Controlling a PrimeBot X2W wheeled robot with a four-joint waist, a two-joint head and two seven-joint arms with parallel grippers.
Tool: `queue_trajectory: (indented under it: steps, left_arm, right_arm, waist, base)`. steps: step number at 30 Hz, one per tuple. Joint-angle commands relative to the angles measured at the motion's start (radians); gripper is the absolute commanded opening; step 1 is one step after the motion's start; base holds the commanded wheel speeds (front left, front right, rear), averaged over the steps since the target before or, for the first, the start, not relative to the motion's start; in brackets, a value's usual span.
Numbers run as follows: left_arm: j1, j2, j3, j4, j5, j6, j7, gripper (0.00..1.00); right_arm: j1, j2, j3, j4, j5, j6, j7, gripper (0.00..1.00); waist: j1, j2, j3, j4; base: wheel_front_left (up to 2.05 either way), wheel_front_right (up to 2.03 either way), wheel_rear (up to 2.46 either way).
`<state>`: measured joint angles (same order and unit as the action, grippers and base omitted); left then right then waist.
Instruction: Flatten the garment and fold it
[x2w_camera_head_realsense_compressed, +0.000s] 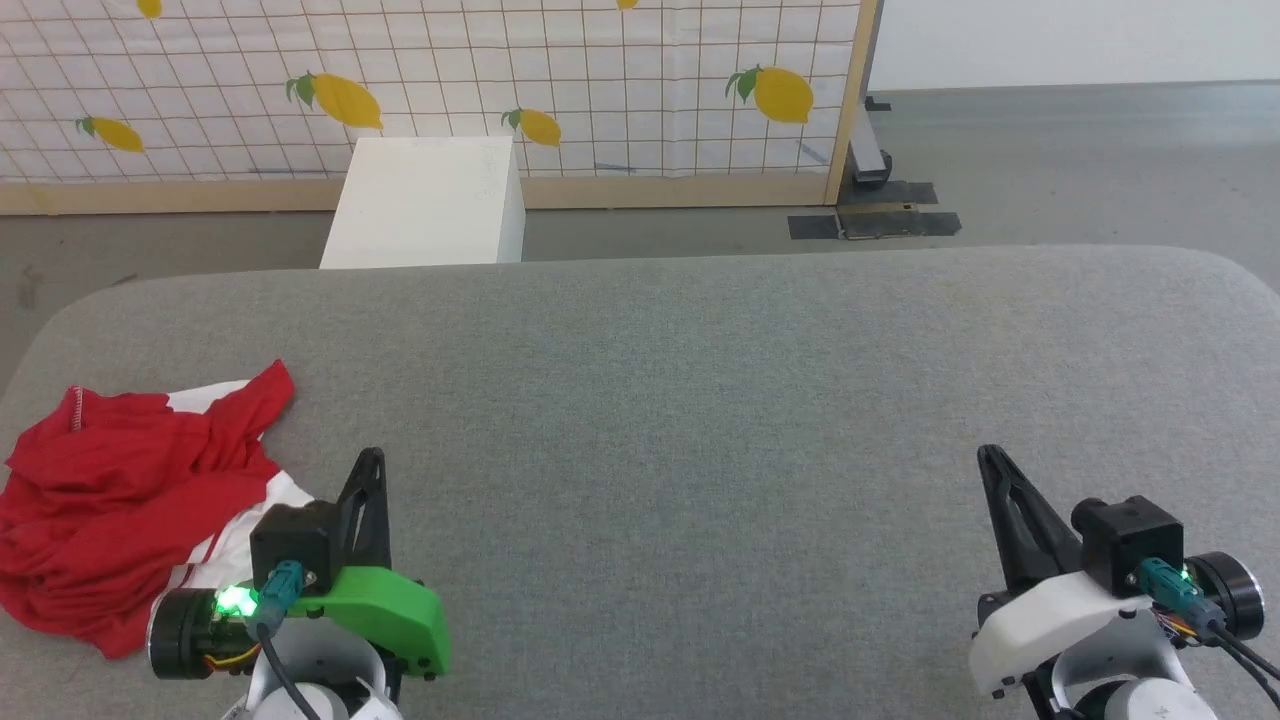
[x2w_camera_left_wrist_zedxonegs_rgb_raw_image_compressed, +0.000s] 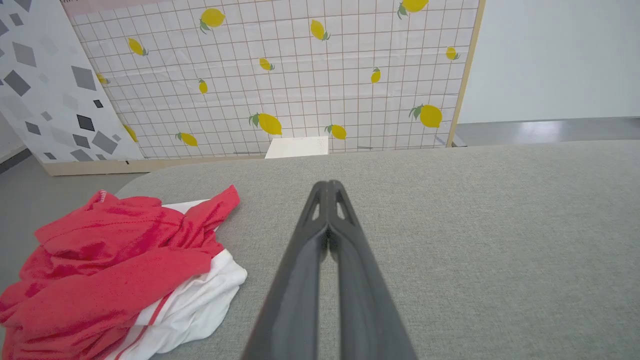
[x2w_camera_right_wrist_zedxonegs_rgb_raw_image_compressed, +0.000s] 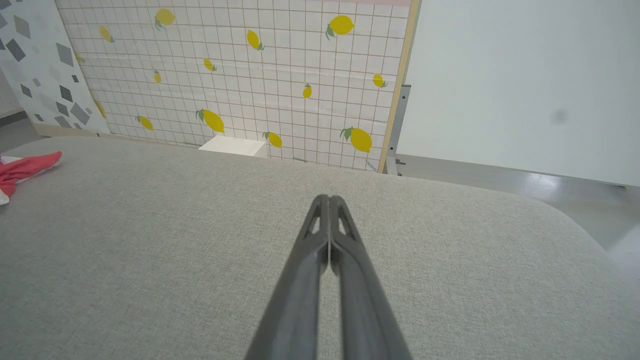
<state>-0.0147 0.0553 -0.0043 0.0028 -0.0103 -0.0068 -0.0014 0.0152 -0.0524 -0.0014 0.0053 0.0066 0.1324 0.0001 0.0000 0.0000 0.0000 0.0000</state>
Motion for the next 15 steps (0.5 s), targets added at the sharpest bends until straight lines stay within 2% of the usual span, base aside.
queue_trajectory:
  steps: [1,7,8,15]
  left_arm:
    - [0.015,-0.005,0.004,-0.003,0.01,0.007,0.001,0.0]
    - [0.015,-0.005,0.004,-0.003,0.01,0.007,0.001,0.0]
    - [0.0,0.0,0.0,0.0,0.0,0.0,0.0,1.0]
    - [-0.002,0.0,-0.008,0.005,-0.005,0.003,-0.006,1.0]
  right_arm:
    - [-0.015,0.002,0.001,-0.005,-0.007,-0.002,0.0,0.0]
    - [-0.015,0.002,0.001,-0.005,-0.007,-0.002,0.0,0.0]
    - [0.0,0.0,0.0,0.0,0.0,0.0,0.0,1.0]
    - [-0.001,0.0,-0.001,0.002,0.003,0.0,-0.004,1.0]
  waist:
    - [0.0,0.0,0.0,0.0]
    - [0.0,0.0,0.0,0.0]
    - [0.0,0.0,0.0,0.0]
    - [0.0,0.0,0.0,0.0]
  base:
    - [0.0,0.0,0.0]
    - [0.0,0.0,0.0]
    - [0.0,0.0,0.0]
    - [0.0,0.0,0.0]
